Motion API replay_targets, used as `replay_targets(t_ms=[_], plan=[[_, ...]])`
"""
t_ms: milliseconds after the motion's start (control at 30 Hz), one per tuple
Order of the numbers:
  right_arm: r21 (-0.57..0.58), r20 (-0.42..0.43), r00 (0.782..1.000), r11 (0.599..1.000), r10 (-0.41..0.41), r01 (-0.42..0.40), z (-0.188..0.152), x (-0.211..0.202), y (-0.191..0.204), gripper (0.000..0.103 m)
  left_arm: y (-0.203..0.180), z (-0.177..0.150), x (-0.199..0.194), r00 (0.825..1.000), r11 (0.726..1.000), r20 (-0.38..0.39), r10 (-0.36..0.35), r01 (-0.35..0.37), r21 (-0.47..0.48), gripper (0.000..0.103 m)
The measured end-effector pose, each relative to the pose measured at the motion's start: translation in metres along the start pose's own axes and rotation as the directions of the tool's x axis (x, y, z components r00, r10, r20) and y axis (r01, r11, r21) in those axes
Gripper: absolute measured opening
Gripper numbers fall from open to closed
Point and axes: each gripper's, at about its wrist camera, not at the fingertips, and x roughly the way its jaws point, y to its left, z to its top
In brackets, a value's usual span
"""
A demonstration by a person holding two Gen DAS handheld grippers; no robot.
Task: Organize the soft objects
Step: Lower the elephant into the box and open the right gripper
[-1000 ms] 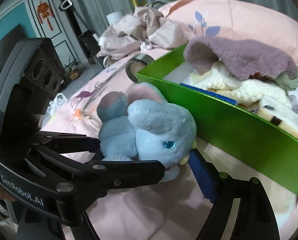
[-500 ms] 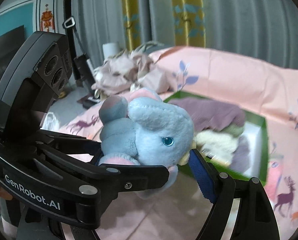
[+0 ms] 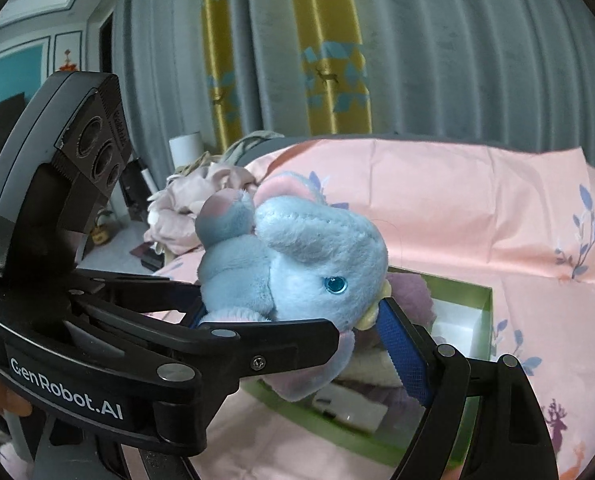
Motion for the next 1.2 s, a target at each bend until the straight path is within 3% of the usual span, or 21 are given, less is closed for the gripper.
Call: replay_targets(t_ms=[500,633,800,867,1033,1200], plan=[[0.027,-0.183,0.983,0.999,-0.025,0.030,-0.020,0.074,-0.013,0.085,0.048,-0.001,0.055,0.995,0.995,-0.089,0.050,-0.057,-0.084,0.078],[0.001,-0.230,0.972,0.998,-0.056,0.057,-0.023,0.077,-0.011,0.086,0.045,-0.004,0.054,0.992,0.994,-0.104,0.078,-0.085,-0.062,0.085],[-0.025,-0.258,0.961,0.995,-0.101,0.098,-0.024,0.063,-0.008,0.086,0.039,-0.001,0.034,0.985,0.987,-0.080,0.156,-0.158,-0.019,0.088],[-0.027,-0.258,0.958,0.992,-0.123,0.120,-0.024,0.049,-0.008,0.086,0.035,-0.001,0.023,0.976,0.978,-0.065,0.206,-0.206,0.006,0.103],[0.002,-0.262,0.949,0.983,-0.175,0.182,-0.020,0.016,-0.014,0.086,0.023,-0.002,-0.005,0.965,0.964,-0.009,0.263,-0.263,0.048,0.102],[0.067,-0.306,0.911,0.948,-0.276,0.310,-0.013,-0.004,-0.027,0.086,0.008,-0.002,-0.026,0.952,0.950,0.004,0.306,-0.305,0.067,0.102]])
